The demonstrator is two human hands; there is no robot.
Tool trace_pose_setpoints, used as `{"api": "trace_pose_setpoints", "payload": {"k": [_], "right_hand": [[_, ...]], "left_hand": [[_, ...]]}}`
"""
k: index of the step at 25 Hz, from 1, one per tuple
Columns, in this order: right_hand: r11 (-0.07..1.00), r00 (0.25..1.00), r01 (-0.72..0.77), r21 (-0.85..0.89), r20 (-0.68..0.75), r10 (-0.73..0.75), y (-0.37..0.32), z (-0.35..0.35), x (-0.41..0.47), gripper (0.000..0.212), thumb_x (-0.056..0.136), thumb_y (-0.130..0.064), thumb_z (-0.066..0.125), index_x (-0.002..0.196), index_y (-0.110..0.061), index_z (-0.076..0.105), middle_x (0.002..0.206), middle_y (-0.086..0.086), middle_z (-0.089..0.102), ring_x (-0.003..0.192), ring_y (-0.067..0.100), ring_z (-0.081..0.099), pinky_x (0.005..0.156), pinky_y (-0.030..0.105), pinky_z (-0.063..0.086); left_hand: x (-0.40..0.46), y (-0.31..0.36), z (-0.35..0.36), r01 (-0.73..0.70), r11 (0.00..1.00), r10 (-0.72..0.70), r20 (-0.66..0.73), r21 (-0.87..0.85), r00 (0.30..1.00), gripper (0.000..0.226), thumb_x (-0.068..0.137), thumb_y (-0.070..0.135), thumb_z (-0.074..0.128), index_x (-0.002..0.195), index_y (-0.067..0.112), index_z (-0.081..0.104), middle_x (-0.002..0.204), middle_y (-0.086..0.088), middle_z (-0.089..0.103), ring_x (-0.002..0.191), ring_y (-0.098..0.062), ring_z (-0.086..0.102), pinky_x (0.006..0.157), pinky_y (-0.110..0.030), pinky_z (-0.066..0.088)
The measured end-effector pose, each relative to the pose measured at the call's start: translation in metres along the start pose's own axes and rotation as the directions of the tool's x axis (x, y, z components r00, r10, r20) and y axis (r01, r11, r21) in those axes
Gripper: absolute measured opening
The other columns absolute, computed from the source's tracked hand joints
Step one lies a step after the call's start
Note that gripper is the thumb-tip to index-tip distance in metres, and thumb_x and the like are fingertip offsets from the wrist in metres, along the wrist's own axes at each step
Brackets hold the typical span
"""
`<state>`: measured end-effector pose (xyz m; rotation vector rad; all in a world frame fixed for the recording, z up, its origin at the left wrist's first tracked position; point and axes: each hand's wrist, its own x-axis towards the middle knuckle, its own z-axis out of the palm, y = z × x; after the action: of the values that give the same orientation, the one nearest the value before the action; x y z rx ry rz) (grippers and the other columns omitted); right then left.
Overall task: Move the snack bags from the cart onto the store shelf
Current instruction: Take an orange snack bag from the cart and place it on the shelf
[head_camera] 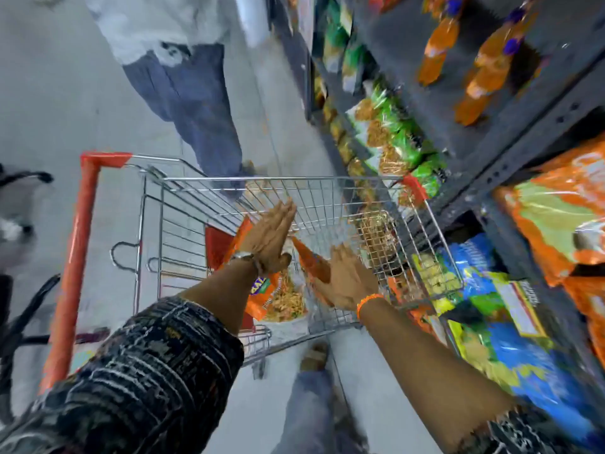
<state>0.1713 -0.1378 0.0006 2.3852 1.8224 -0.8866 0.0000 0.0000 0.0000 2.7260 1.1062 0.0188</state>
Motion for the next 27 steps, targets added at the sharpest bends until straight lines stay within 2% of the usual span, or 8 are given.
{"api": "trace_pose_setpoints", "payload": {"k": [3,5,8,12,18,21,24,27], "right_hand": [[0.995,0.976,-0.096,0.016,0.2,0.091,0.002,0.024,0.014,0.115,0.063,-0.079,0.063,0.152,-0.015,0.029,0.135,0.017,0.057,0.115,0.042,0.063,0.091,0.051,0.057],[0.994,0.957,-0.097,-0.052,0.269,0.108,0.005,0.024,0.015,0.081,0.074,-0.058,0.069,0.137,-0.012,0.05,0.123,0.018,0.062,0.104,0.042,0.067,0.086,0.048,0.059],[0.99,0.99,-0.064,-0.127,0.12,0.08,0.017,0.016,0.018,0.029,0.09,-0.018,0.065,0.116,-0.006,0.068,0.113,0.018,0.069,0.099,0.041,0.07,0.083,0.044,0.059],[0.98,0.977,-0.197,0.014,-0.076,0.198,0.06,-0.001,0.017,0.013,0.093,-0.019,0.068,0.102,-0.015,0.076,0.096,0.013,0.075,0.085,0.032,0.073,0.077,0.04,0.063],[0.815,0.861,-0.168,0.554,-0.32,0.395,0.093,-0.058,-0.019,0.021,0.085,-0.034,0.076,0.094,-0.016,0.082,0.076,0.007,0.078,0.069,0.023,0.068,0.067,0.036,0.058],[0.805,0.815,-0.099,0.585,-0.416,0.403,0.102,-0.094,-0.046,0.021,0.087,-0.035,0.075,0.079,-0.016,0.079,0.063,0.007,0.069,0.064,0.024,0.063,0.061,0.031,0.043],[0.823,0.77,-0.054,0.566,-0.501,0.395,0.104,-0.136,-0.072,0.037,0.091,-0.035,0.071,0.058,-0.029,0.054,0.051,-0.006,0.049,0.056,0.021,0.049,0.06,0.031,0.037],[0.87,0.659,-0.007,0.494,-0.651,0.375,0.104,-0.182,-0.099,0.027,0.091,-0.036,0.069,0.07,-0.019,0.067,0.065,0.01,0.067,0.067,0.032,0.061,0.06,0.035,0.041]], "left_hand": [[0.025,0.002,0.021,-0.12,0.993,0.104,0.392,0.016,0.914,0.106,0.064,0.031,0.075,0.158,0.016,0.027,0.165,-0.006,0.022,0.155,-0.03,0.014,0.124,-0.043,0.022],[0.042,0.004,0.03,-0.183,0.982,0.137,0.48,0.05,0.867,0.076,0.072,0.025,0.075,0.145,0.027,0.052,0.154,-0.001,0.047,0.147,-0.027,0.037,0.114,-0.04,0.041],[0.06,0.0,0.038,-0.148,0.989,0.147,0.408,-0.028,0.901,0.032,0.086,0.015,0.069,0.114,0.028,0.075,0.112,-0.003,0.076,0.11,-0.028,0.068,0.088,-0.037,0.056],[0.078,0.013,0.029,-0.097,0.989,0.13,0.342,-0.11,0.931,0.022,0.088,0.011,0.07,0.107,0.019,0.079,0.104,-0.003,0.079,0.102,-0.023,0.073,0.087,-0.032,0.057],[0.087,0.041,-0.022,0.052,0.904,0.051,0.228,-0.424,0.972,0.014,0.081,0.013,0.08,0.094,0.008,0.08,0.086,-0.008,0.079,0.078,-0.02,0.073,0.084,-0.033,0.058],[0.088,0.072,-0.065,0.065,0.846,0.033,0.173,-0.53,0.984,0.01,0.079,0.013,0.082,0.086,0.007,0.079,0.072,-0.006,0.072,0.062,-0.011,0.063,0.076,-0.034,0.058],[0.096,0.099,-0.115,-0.022,0.821,0.098,0.102,-0.57,0.99,0.018,0.076,0.017,0.082,0.085,0.002,0.077,0.078,-0.019,0.075,0.066,-0.02,0.066,0.072,-0.04,0.059],[0.105,0.126,-0.169,-0.126,0.768,0.167,0.006,-0.627,0.986,0.015,0.077,0.022,0.08,0.076,0.007,0.074,0.068,-0.011,0.074,0.061,-0.015,0.066,0.064,-0.032,0.058]]}}
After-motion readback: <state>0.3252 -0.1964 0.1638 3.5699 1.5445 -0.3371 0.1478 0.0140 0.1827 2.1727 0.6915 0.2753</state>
